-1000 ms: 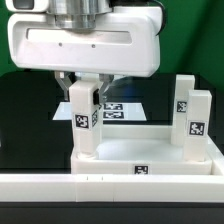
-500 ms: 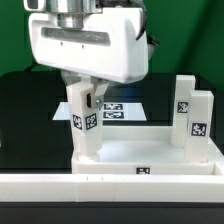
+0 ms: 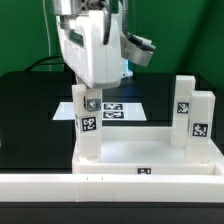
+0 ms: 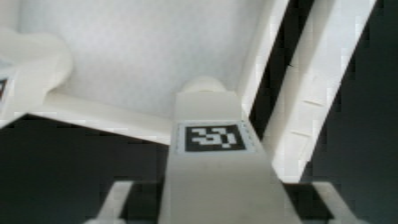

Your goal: Assemble desk

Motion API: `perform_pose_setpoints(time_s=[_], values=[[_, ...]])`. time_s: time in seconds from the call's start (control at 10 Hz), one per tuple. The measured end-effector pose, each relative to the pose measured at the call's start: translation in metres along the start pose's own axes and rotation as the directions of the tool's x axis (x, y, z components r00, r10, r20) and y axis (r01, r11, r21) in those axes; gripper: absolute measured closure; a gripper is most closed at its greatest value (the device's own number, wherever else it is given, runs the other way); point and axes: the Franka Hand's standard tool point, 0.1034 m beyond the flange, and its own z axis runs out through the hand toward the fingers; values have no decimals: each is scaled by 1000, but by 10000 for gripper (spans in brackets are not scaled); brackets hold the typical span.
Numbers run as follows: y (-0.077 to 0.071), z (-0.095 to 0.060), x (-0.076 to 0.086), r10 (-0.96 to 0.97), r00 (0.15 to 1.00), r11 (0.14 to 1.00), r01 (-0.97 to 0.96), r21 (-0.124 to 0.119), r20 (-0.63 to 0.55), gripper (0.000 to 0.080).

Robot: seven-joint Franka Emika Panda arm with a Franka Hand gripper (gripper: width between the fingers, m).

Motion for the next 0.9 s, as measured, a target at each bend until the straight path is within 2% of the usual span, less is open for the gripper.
perform_pose_setpoints(time_s=[0.2, 0.5, 0.6, 0.7, 0.8, 0.9], values=[[0, 3, -1, 137, 991, 991, -137, 1, 0, 509], [0, 3, -2, 143, 990, 990, -143, 0, 3, 509], [0, 4, -2, 106, 994, 994, -106, 0, 3, 276], [-1, 4, -1, 64, 998, 998, -64, 0, 3, 276], [-1, 3, 0, -20, 1000, 1000, 20, 1, 2, 187], [-1, 3, 0, -97, 995, 995, 97, 3, 0, 187]])
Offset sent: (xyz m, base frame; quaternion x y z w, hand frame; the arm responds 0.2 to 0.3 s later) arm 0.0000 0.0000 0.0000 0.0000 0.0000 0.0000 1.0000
